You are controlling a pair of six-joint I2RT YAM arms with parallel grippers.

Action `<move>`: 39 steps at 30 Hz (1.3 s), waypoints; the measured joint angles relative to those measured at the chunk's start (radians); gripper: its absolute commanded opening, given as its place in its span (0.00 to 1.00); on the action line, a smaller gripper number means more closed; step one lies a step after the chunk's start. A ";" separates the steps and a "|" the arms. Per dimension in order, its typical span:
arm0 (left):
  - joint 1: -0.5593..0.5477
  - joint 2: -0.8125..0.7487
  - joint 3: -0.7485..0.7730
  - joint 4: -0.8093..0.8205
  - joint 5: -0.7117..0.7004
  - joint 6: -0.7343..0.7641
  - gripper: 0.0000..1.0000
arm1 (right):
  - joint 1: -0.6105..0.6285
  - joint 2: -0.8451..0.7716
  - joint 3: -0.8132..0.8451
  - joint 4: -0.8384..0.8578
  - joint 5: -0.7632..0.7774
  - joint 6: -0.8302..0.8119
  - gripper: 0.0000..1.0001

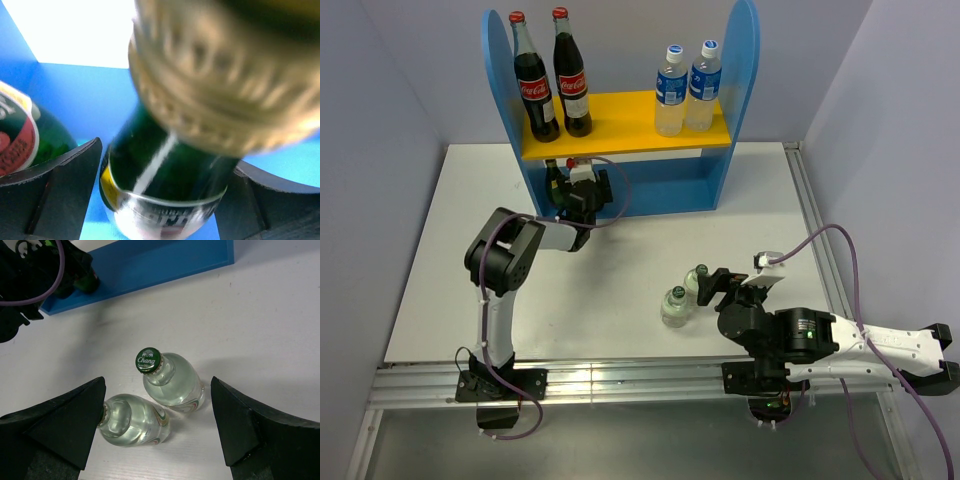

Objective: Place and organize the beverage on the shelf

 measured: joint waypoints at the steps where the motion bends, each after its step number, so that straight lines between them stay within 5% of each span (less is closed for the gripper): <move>1: 0.000 0.000 0.002 0.012 0.001 0.000 0.92 | 0.000 0.000 0.000 0.000 0.000 0.000 0.92; 14: -0.032 -0.080 -0.068 0.020 -0.017 -0.003 0.94 | 0.000 -0.011 0.000 0.000 0.000 0.000 0.92; 29: -0.222 -0.438 -0.389 -0.017 -0.180 -0.038 0.94 | 0.000 -0.018 0.000 0.000 0.000 0.001 0.92; 39: -0.473 -0.873 -0.568 -0.388 -0.357 -0.242 0.93 | 0.000 -0.002 -0.038 0.155 -0.140 -0.129 0.95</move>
